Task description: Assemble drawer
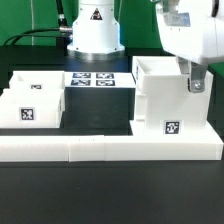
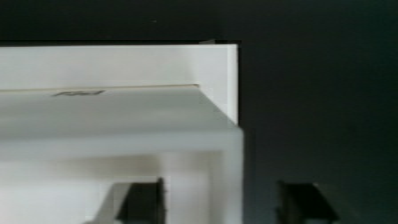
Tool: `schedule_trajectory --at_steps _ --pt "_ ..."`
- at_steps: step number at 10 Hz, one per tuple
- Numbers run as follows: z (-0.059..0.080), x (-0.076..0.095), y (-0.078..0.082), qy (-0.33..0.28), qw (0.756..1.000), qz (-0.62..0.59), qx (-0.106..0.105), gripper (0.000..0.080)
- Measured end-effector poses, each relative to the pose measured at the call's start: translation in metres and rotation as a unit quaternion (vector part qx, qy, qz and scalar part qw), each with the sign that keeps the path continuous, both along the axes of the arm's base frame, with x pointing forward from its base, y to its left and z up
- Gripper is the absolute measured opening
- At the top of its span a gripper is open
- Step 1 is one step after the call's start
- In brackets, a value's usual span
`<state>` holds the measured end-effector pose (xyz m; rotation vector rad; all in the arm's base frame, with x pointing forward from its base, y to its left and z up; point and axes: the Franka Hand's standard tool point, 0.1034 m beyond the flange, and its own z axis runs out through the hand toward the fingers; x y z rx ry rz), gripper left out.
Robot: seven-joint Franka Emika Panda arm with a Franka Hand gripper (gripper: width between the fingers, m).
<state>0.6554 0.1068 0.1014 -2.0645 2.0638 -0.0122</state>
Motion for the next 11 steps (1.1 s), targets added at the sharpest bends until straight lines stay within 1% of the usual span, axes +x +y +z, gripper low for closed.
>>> schedule_trajectory --at_steps 1,2,3,4,5,6,7,8,9,10,11 --pt "0.001 0.001 0.000 -0.002 1.000 0.003 0.000 0.0443" --pt "0.002 0.001 0.001 -0.003 1.000 0.005 -0.001 0.0571" --pt "0.002 0.002 0.001 -0.004 1.000 0.007 -0.001 0.0571" --pt "0.002 0.002 0.001 -0.004 1.000 0.009 -0.001 0.0633" --pt "0.002 0.001 0.001 -0.005 1.000 0.017 -0.002 0.0645" --pt "0.010 -0.005 -0.003 -0.012 0.997 0.080 -0.007 0.0645" --pt "0.021 -0.015 -0.007 -0.017 0.992 0.124 -0.009 0.0648" --pt "0.033 -0.027 -0.010 -0.024 0.986 0.166 -0.013 0.0649" --pt "0.041 -0.035 -0.016 -0.032 0.977 0.212 -0.020 0.0649" --pt "0.046 -0.040 -0.017 -0.038 0.981 0.192 -0.016 0.0649" --pt "0.045 -0.041 -0.016 -0.038 0.979 0.200 -0.017 0.0649"
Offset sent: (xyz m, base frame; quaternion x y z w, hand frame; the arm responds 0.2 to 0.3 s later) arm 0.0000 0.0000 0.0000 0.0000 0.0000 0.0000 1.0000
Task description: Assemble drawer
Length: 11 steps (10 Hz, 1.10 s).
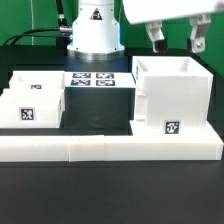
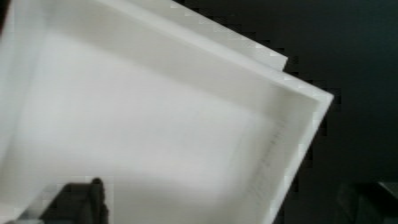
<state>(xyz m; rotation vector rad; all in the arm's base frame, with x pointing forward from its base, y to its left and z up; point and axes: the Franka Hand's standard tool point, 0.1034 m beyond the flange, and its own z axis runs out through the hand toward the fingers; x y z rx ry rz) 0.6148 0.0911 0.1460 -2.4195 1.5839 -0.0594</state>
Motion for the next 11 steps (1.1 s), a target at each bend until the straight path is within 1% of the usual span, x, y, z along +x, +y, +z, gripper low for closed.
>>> schedule_trajectory --at_steps 2,3,4,5,7,8,10,11 --pt "-0.002 -0.002 -0.001 -0.011 0.996 0.089 -0.017 0.0649" --pt "-0.004 -0.014 -0.003 -0.001 0.982 0.186 -0.034 0.0649" --pt "-0.003 -0.017 -0.010 -0.006 0.966 0.254 -0.046 0.0649" --pt "-0.003 -0.019 -0.019 -0.013 0.949 0.309 -0.055 0.0649" --pt "-0.005 -0.022 -0.043 -0.033 0.922 0.378 -0.073 0.0649" --pt "-0.005 -0.022 -0.042 -0.035 0.913 0.399 -0.077 0.0649" --pt "-0.005 -0.022 -0.043 -0.047 0.881 0.463 -0.085 0.0649" --pt "-0.006 -0.025 -0.051 -0.050 0.854 0.510 -0.092 0.0649"
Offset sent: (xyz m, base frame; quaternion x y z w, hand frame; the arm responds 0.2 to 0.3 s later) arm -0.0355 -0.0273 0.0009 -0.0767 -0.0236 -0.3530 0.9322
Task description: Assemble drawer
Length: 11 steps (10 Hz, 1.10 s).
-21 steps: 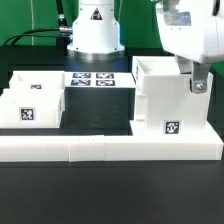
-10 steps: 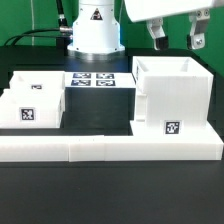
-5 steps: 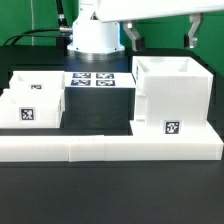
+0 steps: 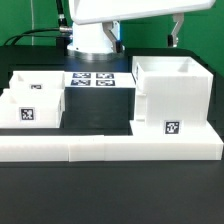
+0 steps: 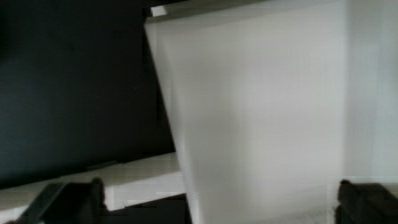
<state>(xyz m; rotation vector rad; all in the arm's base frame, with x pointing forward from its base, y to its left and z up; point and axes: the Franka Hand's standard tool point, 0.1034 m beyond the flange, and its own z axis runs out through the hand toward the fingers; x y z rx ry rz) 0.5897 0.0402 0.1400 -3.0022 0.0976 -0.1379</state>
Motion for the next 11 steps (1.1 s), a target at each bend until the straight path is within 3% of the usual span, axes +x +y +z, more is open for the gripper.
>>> schedule_trajectory --at_steps 2,6,10,11 --pt "-0.001 -0.014 -0.044 0.005 0.998 0.054 -0.033 0.0649" --pt "-0.019 -0.034 -0.091 0.011 0.996 0.075 -0.037 0.0649" --pt "-0.022 -0.036 -0.091 0.015 0.997 0.065 -0.036 0.0649" --pt "-0.031 -0.047 -0.097 0.027 0.997 0.057 -0.036 0.0649"
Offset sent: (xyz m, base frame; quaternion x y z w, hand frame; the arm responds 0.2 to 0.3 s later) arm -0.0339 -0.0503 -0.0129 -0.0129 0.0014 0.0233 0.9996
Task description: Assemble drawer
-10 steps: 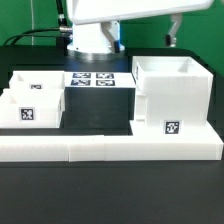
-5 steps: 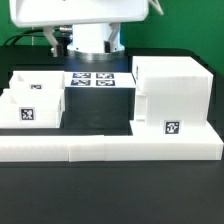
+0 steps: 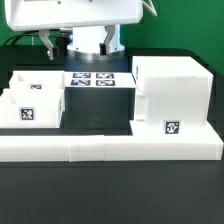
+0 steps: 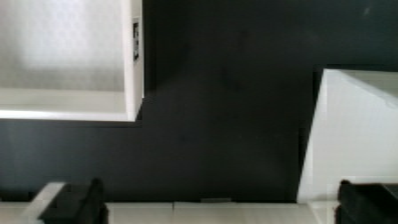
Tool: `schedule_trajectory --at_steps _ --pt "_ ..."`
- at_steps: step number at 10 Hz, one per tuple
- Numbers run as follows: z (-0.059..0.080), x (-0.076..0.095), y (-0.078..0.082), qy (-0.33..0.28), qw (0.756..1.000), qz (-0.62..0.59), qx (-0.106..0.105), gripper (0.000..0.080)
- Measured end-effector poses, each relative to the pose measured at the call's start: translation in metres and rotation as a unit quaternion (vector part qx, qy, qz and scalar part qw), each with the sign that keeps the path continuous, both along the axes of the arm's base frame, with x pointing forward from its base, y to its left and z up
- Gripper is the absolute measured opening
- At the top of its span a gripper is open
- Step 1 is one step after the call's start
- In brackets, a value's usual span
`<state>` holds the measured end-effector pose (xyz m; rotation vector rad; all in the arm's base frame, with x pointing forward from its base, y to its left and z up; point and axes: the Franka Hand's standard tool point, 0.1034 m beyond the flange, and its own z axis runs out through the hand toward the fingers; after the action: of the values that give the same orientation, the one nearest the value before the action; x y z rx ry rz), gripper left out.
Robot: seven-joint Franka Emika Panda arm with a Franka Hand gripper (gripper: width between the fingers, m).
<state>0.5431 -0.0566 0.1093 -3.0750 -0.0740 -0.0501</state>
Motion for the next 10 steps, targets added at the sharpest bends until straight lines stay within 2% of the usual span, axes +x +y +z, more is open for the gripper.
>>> schedule_trajectory --at_steps 2,5,8,10 --pt "-0.027 -0.016 -0.009 0.000 1.000 -0.008 -0.014 0.0649" --pt "-0.063 -0.029 -0.024 -0.002 0.999 -0.001 -0.033 0.0649" --pt "-0.090 -0.037 -0.033 -0.004 0.999 0.006 -0.049 0.0649" --pt "-0.100 -0.039 -0.032 -0.003 0.999 0.009 -0.052 0.0649"
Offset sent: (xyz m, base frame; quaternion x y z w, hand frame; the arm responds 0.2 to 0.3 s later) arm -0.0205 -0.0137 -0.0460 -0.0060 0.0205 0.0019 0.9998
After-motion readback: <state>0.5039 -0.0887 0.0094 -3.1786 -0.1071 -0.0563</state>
